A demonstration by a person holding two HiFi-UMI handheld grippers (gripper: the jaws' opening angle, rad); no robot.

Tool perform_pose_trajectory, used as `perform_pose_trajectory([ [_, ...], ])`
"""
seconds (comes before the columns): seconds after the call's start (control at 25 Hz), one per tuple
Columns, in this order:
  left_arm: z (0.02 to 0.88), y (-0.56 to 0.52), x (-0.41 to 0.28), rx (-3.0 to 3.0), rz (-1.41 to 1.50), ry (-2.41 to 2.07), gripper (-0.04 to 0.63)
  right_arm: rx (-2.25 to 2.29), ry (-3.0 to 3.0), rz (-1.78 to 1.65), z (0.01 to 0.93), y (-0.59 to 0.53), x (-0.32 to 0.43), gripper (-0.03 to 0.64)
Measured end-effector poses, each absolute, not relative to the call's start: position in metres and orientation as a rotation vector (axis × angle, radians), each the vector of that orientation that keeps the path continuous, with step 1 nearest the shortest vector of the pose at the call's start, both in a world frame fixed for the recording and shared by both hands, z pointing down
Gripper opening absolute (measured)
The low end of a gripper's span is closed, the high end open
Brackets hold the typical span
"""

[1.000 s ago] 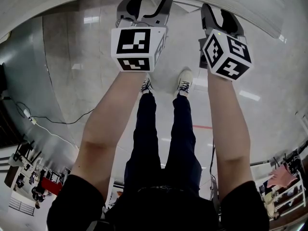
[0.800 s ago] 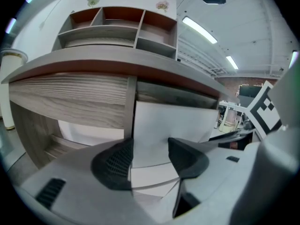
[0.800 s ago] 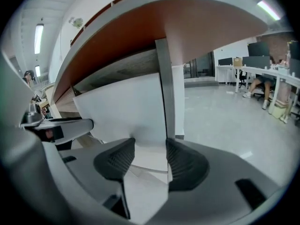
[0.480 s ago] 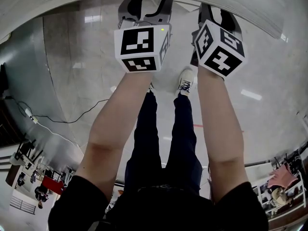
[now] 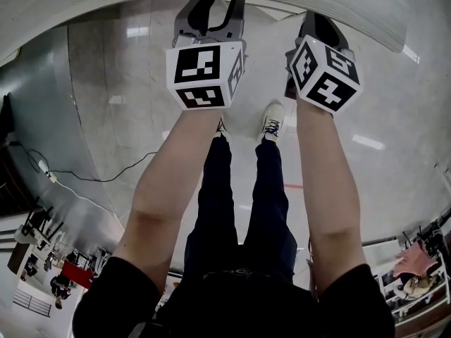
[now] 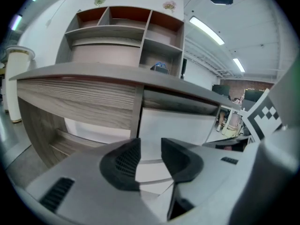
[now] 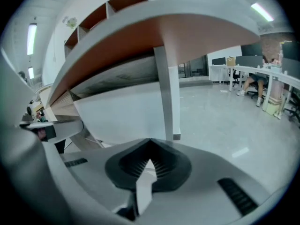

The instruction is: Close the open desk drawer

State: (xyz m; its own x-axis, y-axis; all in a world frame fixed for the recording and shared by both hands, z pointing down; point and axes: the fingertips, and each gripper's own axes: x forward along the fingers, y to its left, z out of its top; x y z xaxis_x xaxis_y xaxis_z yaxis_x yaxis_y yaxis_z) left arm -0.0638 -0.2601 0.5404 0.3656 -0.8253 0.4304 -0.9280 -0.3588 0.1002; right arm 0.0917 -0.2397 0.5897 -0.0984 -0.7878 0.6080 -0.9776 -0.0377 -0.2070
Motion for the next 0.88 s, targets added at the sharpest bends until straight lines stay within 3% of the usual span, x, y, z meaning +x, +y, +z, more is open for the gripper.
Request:
perform_pose_trajectory([
  [0.08, 0.54, -0.25, -0.069, 2.305, 0.441, -1.522, 0.011, 1.819, -2.003, 0.827, 0.583, -0.235, 0.085, 0.017],
  [0.32, 0.524, -0.195, -0.074, 2.323, 0.496, -1.414, 0.011, 1.66, -2.249, 0.952, 0.542, -0.198, 0.051, 0.017],
  [0.88, 0.412, -0.066, -0.066, 2.497, 0.488, -1.043, 0.011, 1.283, -2.527, 0.718, 0.41, -0.079, 0.001, 0.017],
])
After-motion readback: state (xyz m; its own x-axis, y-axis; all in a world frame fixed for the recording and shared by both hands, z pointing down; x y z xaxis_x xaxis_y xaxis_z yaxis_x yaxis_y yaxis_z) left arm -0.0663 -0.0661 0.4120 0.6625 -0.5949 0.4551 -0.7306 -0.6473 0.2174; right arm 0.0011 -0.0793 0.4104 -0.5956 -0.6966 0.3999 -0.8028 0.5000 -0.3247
